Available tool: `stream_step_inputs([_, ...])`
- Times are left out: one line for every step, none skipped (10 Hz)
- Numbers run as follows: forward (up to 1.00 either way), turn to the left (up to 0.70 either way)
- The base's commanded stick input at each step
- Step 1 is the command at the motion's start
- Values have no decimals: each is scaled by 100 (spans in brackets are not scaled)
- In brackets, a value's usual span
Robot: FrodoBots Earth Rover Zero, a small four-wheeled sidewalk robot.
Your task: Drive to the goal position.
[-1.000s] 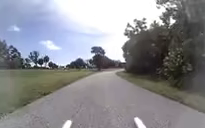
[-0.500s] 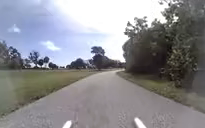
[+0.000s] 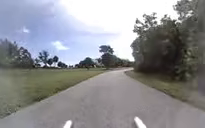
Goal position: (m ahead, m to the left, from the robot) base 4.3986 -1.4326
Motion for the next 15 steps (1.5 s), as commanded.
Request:
stream_step_inputs([50, 0])
stream_step_inputs([50, 0])
stream_step_inputs([50, 0])
stream_step_inputs([50, 0])
stream_step_inputs([50, 0])
stream_step_inputs([50, 0])
stream_step_inputs([50, 0])
stream_step_inputs([50, 0])
stream_step_inputs([50, 0])
stream_step_inputs([50, 0])
stream_step_inputs([50, 0])
stream_step_inputs([50, 0])
stream_step_inputs([50, 0])
stream_step_inputs([50, 0])
stream_step_inputs([50, 0])
